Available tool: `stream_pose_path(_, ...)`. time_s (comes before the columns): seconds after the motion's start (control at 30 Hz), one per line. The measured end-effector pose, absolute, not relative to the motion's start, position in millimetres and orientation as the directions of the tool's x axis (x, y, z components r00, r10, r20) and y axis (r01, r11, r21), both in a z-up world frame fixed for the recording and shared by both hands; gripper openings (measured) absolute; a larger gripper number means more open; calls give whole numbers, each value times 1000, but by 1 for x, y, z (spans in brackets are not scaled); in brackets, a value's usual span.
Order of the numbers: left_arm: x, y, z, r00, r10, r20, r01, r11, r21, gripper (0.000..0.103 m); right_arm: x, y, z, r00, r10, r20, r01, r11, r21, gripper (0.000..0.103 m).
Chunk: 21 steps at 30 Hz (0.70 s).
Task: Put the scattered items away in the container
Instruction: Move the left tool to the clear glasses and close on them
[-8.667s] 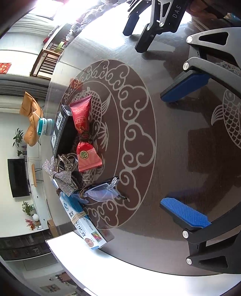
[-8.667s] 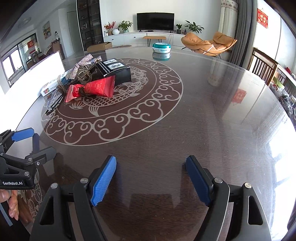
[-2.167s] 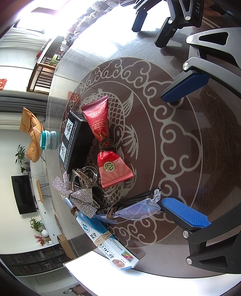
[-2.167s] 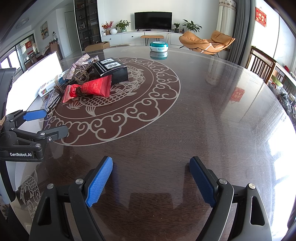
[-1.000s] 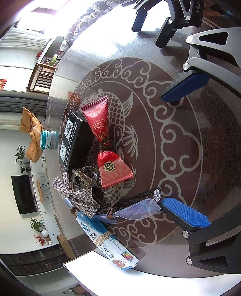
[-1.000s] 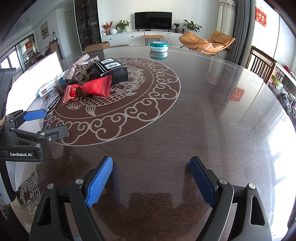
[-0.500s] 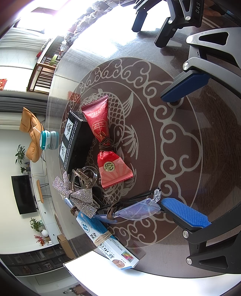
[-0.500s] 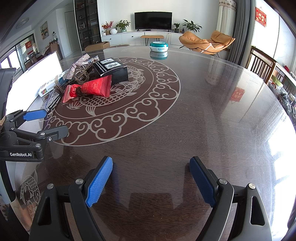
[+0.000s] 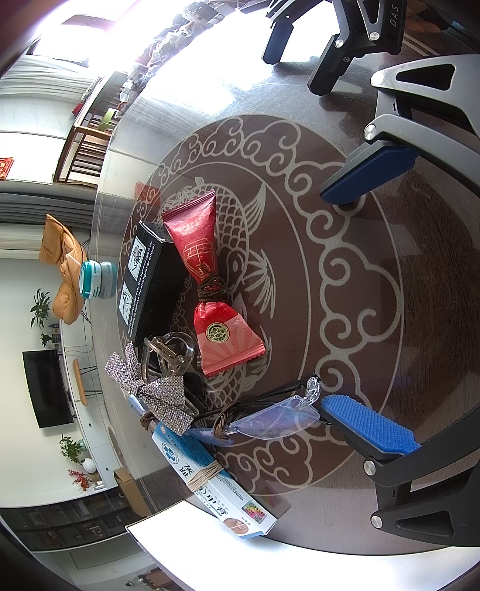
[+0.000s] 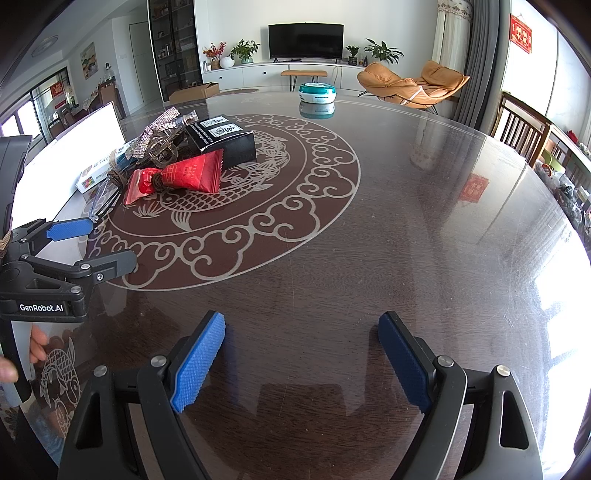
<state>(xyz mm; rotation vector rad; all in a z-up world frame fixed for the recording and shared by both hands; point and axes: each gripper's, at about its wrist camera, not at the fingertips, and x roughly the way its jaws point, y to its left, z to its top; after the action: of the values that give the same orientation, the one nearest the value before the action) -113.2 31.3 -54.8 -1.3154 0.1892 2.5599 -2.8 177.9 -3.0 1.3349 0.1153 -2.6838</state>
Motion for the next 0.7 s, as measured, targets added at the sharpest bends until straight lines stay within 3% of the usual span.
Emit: stream_pose_path(0.7,-95,22,-54,-545,188,-817,-327,-945,1,103,-3,178,-3,-596,-93,-798,161,-987,-6,86)
